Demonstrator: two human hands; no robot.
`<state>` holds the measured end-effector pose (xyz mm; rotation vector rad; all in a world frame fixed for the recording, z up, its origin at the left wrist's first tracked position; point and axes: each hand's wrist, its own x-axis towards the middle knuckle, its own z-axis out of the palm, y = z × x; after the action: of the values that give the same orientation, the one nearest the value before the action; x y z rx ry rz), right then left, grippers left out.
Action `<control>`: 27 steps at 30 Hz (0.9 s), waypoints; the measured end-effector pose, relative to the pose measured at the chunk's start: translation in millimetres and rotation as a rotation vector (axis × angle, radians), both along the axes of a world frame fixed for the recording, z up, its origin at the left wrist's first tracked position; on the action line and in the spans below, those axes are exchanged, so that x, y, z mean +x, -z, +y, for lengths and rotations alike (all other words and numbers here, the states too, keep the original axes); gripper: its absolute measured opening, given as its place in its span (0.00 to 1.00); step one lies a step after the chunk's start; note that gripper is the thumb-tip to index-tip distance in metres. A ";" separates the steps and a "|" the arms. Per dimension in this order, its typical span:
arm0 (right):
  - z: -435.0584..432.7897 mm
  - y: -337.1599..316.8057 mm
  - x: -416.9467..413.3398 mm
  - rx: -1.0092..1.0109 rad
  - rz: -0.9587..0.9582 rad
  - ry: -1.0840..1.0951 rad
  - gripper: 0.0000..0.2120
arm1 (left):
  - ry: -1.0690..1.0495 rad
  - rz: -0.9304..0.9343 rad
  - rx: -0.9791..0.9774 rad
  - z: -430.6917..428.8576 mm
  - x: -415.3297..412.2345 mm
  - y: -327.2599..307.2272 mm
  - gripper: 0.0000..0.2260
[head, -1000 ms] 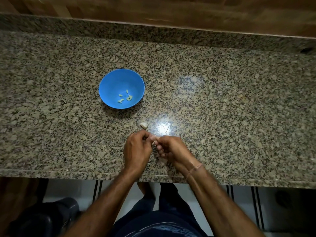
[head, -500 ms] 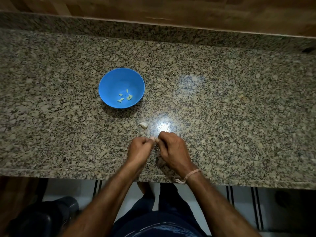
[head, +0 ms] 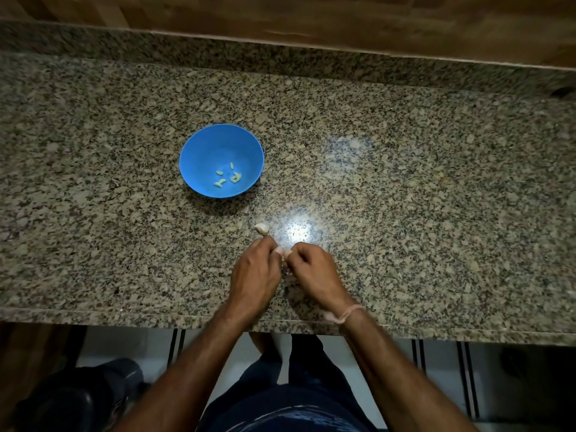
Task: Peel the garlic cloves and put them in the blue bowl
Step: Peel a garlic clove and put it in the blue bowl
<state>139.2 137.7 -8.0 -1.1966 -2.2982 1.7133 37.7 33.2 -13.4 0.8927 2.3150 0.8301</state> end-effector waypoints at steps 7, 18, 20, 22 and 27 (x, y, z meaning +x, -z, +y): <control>-10.3 4.6 4.6 0.323 -0.016 -0.120 0.12 | -0.082 -0.480 -0.074 3.8 -7.1 -2.1 0.13; -9.6 -2.4 5.1 -0.238 0.045 0.108 0.14 | -0.026 -0.142 -0.017 1.1 -6.7 3.0 0.12; -8.6 -1.0 4.3 -0.023 0.050 0.024 0.13 | 0.001 -0.032 -0.016 -0.5 -8.8 2.3 0.11; -5.9 -1.4 2.9 0.007 0.054 0.006 0.12 | 0.069 0.116 -0.012 -2.3 -8.7 -1.5 0.09; -2.1 -1.8 2.4 0.109 0.020 0.000 0.11 | 0.103 0.215 -0.004 -1.3 -9.2 -7.3 0.07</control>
<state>141.6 135.6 -6.3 -1.1551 -2.3458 1.5697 28.5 31.8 -6.1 1.1387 2.4262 0.7160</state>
